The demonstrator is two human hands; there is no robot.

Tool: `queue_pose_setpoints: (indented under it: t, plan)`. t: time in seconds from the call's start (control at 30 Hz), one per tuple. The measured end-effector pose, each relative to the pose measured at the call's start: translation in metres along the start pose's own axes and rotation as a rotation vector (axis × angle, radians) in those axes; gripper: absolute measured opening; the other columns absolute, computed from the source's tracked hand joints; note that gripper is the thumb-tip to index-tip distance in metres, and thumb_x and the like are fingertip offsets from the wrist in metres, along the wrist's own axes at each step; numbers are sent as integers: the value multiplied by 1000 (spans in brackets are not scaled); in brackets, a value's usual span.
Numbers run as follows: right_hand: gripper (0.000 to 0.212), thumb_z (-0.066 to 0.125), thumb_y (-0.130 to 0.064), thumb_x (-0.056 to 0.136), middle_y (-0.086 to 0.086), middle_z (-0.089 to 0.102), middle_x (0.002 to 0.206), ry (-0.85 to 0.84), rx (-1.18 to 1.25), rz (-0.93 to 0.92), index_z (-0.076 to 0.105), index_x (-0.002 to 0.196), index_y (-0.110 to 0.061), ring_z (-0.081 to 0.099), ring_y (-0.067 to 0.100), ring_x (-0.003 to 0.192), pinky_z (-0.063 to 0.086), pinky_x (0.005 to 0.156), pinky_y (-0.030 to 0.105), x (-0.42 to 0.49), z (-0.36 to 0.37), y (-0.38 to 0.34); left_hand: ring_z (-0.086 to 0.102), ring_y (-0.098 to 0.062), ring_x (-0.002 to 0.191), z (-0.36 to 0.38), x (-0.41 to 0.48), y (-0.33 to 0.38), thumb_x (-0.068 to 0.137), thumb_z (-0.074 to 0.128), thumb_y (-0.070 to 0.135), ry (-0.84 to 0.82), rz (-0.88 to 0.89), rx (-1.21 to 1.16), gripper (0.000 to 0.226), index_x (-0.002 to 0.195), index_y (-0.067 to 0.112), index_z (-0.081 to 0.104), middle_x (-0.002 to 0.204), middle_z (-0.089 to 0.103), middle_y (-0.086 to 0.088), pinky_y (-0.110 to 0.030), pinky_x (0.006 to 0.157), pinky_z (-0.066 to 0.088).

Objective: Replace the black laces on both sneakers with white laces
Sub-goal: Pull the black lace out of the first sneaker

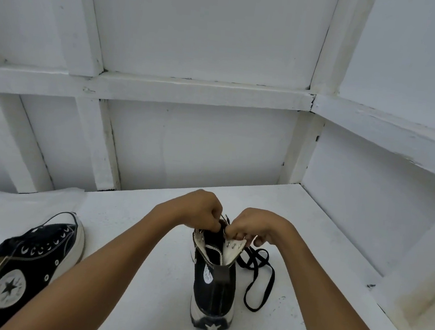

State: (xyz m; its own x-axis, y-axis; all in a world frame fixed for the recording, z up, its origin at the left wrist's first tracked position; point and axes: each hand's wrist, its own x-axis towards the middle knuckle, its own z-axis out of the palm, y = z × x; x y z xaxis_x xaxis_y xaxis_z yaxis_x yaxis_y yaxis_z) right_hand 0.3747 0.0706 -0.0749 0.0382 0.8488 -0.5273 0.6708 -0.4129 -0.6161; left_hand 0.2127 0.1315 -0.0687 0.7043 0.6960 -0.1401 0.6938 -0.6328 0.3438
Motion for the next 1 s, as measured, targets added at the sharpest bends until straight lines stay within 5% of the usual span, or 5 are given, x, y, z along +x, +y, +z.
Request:
queue_pose_setpoints:
  t: [0.27,0.4,0.67,0.9,1.0]
  plan:
    - [5,67,-17,76,-2,52,61,-40,11,-18,71,77,-13,44,11,52,25,47,20,9,-4,-1,56,-20,75,-17,-11,-28,82,65,21,81,-153,206,8,79,17,60,81,61,1,-25,57,37]
    - [17,67,-10,75,-1,48,60,-63,59,-18,67,59,-15,38,11,50,23,49,21,12,-6,1,60,-15,87,-14,-7,-17,84,60,18,85,-14,93,11,91,20,69,94,69,7,-31,74,52]
    - [7,69,-10,65,-1,57,54,-90,96,1,63,66,-6,46,11,49,28,48,21,11,-11,8,53,-7,65,7,10,8,84,73,31,-144,126,61,10,76,26,71,69,63,10,-25,62,43]
    - [2,66,-3,76,-2,52,47,-96,102,13,64,77,-2,46,11,47,28,48,21,12,-12,12,69,-22,91,-16,-6,-10,78,58,12,40,124,-864,11,68,7,60,90,75,-12,-34,83,53]
    - [2,65,-3,78,-2,53,47,-101,101,12,65,78,-1,46,10,46,28,48,21,11,-11,11,63,-32,64,-23,-14,-12,82,53,8,52,137,-1259,19,63,7,49,68,61,-16,-39,69,56]
